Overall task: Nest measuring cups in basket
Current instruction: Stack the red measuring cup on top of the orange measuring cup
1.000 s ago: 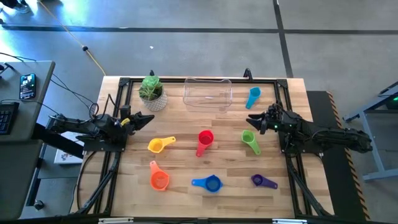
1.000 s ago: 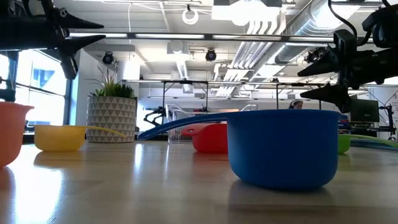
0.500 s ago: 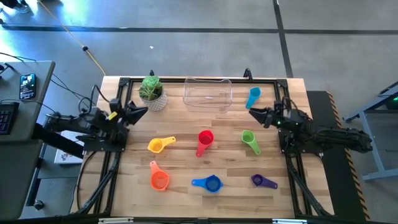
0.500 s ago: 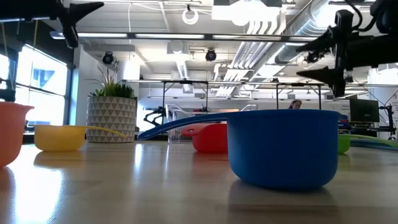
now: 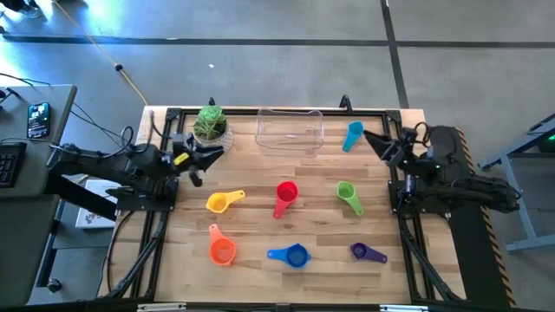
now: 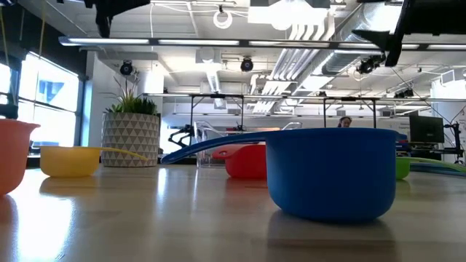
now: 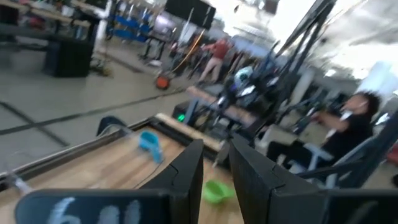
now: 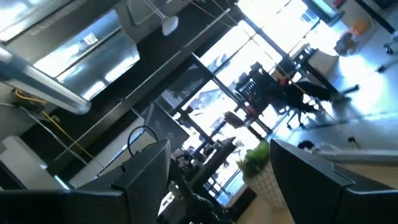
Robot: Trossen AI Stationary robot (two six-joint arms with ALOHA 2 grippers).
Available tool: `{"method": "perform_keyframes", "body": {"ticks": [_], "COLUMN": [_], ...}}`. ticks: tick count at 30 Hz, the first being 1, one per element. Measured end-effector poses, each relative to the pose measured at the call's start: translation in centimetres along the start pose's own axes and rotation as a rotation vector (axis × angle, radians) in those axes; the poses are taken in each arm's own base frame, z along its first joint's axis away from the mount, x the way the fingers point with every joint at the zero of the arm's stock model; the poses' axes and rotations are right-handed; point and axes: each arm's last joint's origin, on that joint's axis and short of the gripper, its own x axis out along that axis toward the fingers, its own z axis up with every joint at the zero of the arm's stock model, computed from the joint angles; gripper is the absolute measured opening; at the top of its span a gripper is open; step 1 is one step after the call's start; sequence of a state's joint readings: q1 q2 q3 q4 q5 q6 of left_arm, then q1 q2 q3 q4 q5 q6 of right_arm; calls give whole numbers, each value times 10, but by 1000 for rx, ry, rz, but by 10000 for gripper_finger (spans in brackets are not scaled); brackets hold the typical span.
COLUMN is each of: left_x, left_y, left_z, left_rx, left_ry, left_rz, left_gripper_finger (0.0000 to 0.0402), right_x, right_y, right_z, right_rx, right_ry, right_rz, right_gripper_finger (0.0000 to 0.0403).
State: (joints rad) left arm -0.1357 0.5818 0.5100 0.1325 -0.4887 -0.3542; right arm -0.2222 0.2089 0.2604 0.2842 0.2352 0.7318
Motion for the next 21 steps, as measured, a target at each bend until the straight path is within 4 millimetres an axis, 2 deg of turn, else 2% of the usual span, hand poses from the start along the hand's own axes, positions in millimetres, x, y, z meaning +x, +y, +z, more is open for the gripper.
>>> {"method": "perform_keyframes", "body": {"ticks": [6, 10, 17, 21], "left_x": [23, 40, 70, 89], "left_y": [-6, -5, 4, 12], "left_z": [7, 9, 11, 9], "left_rx": [46, 63, 20, -97], "left_ry": [57, 79, 138, 157], "left_rz": [86, 132, 152, 199], "left_gripper_finger": [70, 72, 113, 139], "right_x": [0, 3, 14, 20], "right_y": [18, 24, 26, 24], "right_z": [20, 26, 24, 19], "right_rx": [-67, -87, -116, -124], "right_ry": [14, 65, 177, 212], "right_rz": [-27, -77, -147, -176], "right_gripper_finger": [266, 266, 266, 266]}}
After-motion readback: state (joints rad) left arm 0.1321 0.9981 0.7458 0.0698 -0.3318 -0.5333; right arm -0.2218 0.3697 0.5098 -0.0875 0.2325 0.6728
